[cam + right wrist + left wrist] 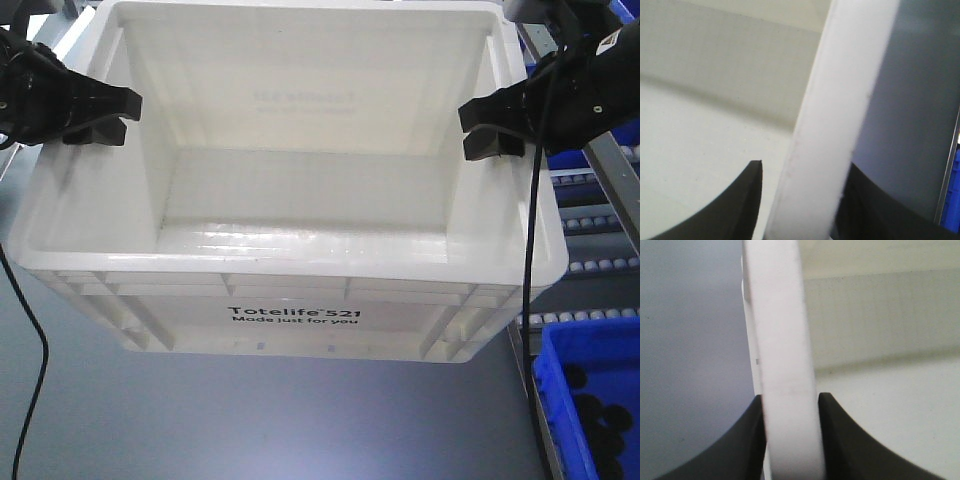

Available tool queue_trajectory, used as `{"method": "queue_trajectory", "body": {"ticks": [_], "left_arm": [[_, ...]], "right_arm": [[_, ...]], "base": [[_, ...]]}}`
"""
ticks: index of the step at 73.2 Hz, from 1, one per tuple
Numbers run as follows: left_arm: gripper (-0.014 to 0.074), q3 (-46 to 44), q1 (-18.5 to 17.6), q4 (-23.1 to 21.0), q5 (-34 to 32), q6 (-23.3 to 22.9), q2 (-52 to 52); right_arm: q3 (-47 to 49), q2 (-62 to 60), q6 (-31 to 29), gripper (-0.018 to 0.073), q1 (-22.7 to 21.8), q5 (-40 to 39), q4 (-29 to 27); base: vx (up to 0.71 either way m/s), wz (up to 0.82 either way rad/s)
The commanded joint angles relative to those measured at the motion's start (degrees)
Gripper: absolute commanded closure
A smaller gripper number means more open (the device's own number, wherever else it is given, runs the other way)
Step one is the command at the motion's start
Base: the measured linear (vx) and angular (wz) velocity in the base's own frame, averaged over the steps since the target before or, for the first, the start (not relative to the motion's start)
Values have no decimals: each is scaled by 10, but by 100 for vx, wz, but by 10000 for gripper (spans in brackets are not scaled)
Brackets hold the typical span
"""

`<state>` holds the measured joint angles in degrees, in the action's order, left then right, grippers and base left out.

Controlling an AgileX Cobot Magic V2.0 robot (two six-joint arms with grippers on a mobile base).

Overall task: Move bin from left to right shelf
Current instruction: 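Hold the crate with both grippers while the base drives away, then keep holding the crate while the base drives to the other shelf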

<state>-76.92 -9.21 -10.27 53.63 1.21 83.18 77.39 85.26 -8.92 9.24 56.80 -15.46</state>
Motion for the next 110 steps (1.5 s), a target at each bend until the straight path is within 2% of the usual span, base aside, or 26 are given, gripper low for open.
{"method": "queue_trajectory", "body": {"ticks": [1, 110], "left_arm": [[594, -25, 0, -15, -56, 17, -34], [594, -25, 0, -15, -57, 17, -34]], "right_arm": [[20, -26, -6, 564, -4, -37, -1], [20, -26, -6, 564, -4, -34, -1]], "base": [[48, 2], [46, 4]]}}
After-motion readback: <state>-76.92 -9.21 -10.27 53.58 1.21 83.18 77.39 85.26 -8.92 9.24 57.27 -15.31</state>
